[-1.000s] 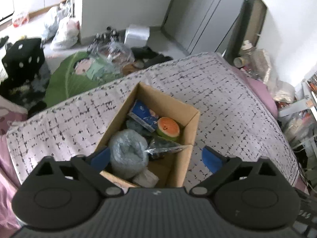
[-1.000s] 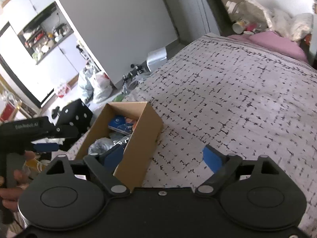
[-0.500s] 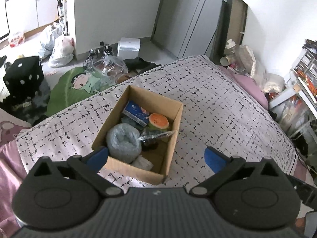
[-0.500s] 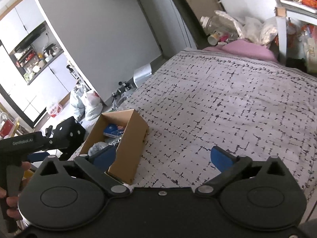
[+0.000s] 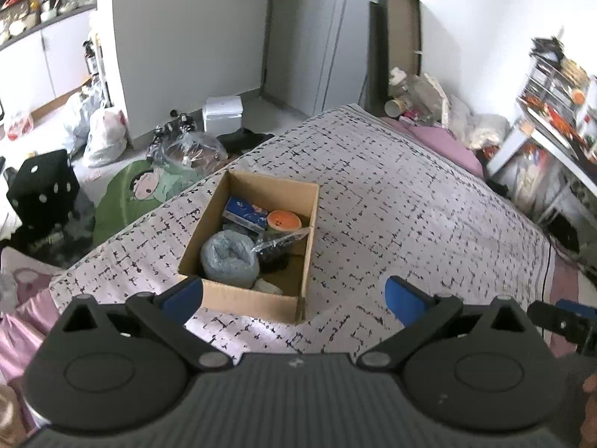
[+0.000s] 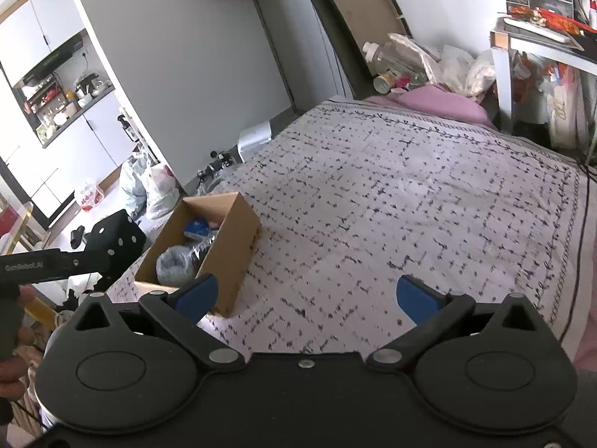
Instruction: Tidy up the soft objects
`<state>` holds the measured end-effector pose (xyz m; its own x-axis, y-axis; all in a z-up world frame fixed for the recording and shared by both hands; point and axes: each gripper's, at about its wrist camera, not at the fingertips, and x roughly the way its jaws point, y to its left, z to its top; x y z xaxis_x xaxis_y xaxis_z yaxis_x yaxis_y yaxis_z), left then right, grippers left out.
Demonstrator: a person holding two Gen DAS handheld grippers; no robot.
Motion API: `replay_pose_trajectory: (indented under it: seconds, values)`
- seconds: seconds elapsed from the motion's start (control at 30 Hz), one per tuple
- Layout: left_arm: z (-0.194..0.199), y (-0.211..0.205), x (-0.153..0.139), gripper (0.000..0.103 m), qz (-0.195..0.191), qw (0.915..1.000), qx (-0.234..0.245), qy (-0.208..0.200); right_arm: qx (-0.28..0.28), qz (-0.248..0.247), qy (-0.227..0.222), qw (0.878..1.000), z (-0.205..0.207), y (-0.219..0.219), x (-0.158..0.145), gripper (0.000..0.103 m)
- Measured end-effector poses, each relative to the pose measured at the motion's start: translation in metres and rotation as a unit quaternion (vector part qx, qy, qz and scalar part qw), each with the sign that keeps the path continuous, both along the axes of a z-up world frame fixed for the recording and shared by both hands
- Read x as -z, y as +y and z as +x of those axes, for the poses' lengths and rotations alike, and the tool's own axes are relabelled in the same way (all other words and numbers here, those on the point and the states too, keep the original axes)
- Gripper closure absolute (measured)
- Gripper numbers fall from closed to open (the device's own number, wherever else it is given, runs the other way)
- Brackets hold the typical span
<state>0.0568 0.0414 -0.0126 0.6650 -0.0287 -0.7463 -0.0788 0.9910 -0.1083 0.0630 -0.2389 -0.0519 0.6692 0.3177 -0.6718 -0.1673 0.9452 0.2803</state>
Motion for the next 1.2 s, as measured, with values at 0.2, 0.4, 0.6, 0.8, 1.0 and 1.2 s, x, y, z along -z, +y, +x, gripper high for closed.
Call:
replay_pose_trajectory:
  seconds: [0.2,0.4,0.6,0.8,1.0,1.2]
  values:
    - [-0.019,-0.008,-0.003,0.0,0.02,0.9996,0.018,0.0,0.003,0.0,-0.002,1.0,-0.017,-0.008,-0.007,0.0]
    - [-0.037,-0.012,-0.004,0.0,0.022,0.9994,0.027,-0.004,0.001,-0.03,-0.002,1.0,-0.029,-0.001,-0.011,0.0]
    - [-0.054,-0.016,-0.007,0.0,0.026,0.9991,0.029,-0.015,-0.027,-0.042,0.006,0.999,-0.041,0.013,-0.015,0.0]
    - [-0.06,-0.01,-0.004,0.0,0.022,0.9995,0.017,-0.015,-0.046,-0.053,-0.009,0.997,-0.056,0.031,-0.022,0.0]
    - [-0.066,-0.005,-0.002,0.0,0.019,0.9996,0.011,-0.015,-0.04,-0.062,-0.012,0.997,-0.056,0.037,-0.023,0.0]
    - [-0.07,-0.003,-0.003,0.0,0.016,0.9996,0.013,-0.017,-0.038,-0.063,-0.011,0.997,-0.055,0.038,-0.022,0.0]
